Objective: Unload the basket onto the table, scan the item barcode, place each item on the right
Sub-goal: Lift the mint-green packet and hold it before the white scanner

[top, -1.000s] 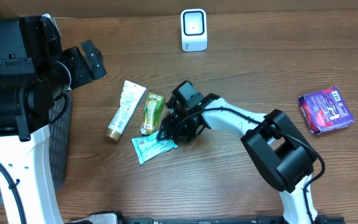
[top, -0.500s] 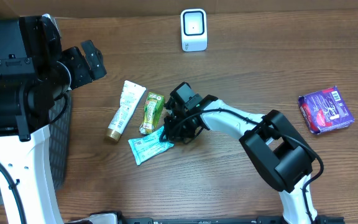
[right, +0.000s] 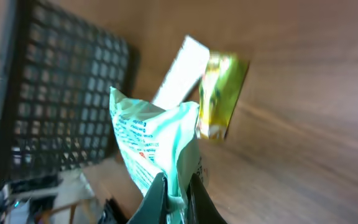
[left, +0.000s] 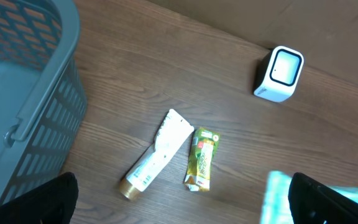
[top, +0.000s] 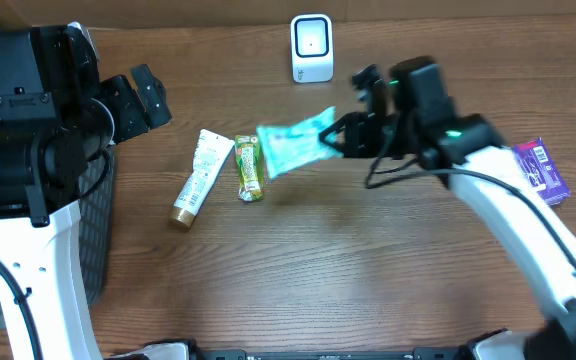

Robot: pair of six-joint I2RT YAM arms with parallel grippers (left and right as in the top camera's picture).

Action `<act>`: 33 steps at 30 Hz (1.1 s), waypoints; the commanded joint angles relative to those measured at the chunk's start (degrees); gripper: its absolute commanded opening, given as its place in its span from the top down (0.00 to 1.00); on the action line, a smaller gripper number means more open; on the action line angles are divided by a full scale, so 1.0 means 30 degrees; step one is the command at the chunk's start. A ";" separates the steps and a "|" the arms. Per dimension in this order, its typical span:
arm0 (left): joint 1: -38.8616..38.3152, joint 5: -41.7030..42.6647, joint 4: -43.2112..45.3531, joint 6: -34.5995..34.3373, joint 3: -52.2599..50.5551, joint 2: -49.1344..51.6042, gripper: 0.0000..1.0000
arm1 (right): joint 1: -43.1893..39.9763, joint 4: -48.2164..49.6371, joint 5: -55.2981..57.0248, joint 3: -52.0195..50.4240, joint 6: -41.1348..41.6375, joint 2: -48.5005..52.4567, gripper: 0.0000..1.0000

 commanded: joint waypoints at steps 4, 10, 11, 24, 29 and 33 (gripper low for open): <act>0.0073 -0.0168 0.0000 0.0146 0.0248 0.0131 0.00 | -0.1690 0.0095 -0.0117 0.0219 -0.1909 -0.2645 0.96; 0.0073 -0.0168 0.0007 0.0153 0.0248 0.0131 0.00 | -0.2565 0.0663 -0.0102 0.0219 -0.2208 -0.4146 0.96; 0.0073 -0.0168 0.0007 0.0146 0.0248 0.0131 0.00 | -0.2572 0.0743 -0.0095 0.0219 -0.2222 -0.4277 0.96; 0.0073 -0.0168 0.0007 0.0146 0.0248 0.0131 0.00 | -0.0248 -0.1027 1.0367 0.2594 -0.1042 -0.4335 0.96; 0.0073 -0.0168 0.0000 0.0146 0.0248 0.0131 0.01 | 0.1603 -0.0044 1.8032 0.5078 -0.2259 -0.3330 0.96; 0.0073 -0.0168 0.0000 0.0146 0.0248 0.0131 0.01 | 0.3184 0.3082 2.3496 0.5282 -0.5202 -0.1909 0.96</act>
